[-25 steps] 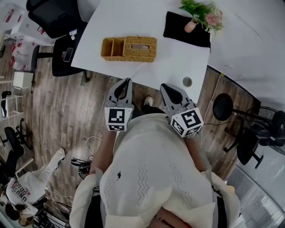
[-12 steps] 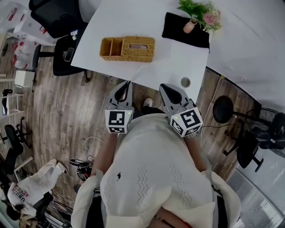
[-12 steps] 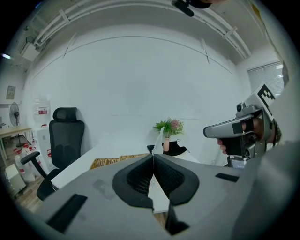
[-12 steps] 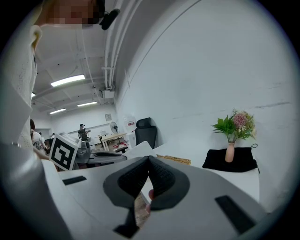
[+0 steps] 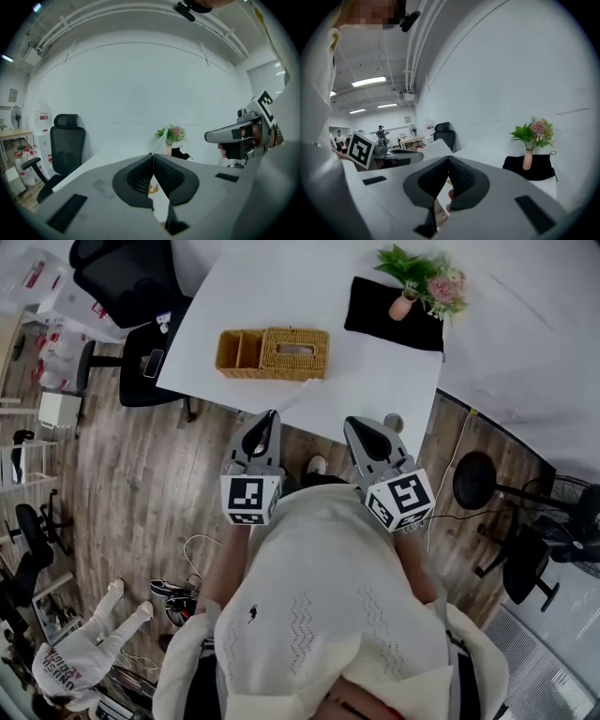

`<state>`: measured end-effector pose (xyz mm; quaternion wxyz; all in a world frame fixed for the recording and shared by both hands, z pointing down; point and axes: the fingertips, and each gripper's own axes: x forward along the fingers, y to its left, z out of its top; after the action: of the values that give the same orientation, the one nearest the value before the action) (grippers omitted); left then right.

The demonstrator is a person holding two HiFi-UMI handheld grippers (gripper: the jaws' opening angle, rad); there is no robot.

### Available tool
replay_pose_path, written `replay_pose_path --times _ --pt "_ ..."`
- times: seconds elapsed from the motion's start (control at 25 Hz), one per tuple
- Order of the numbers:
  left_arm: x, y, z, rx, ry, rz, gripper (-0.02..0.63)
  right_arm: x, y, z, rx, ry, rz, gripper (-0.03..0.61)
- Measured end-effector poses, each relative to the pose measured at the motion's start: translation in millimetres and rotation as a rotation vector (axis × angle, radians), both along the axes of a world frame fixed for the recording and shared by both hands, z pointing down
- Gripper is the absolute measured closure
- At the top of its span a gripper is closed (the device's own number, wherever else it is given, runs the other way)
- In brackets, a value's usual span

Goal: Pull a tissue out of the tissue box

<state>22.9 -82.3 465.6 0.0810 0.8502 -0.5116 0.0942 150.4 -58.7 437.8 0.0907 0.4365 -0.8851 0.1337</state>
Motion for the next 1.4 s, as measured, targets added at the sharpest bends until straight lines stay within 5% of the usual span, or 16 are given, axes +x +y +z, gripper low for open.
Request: replay_pose_path --times 1.4 --pt "-39.3 -27.0 -111.3 0.127 0.134 -0.123 0.601 -0.1 -31.6 -109.0 0.2 -0.043 0.025 0.577"
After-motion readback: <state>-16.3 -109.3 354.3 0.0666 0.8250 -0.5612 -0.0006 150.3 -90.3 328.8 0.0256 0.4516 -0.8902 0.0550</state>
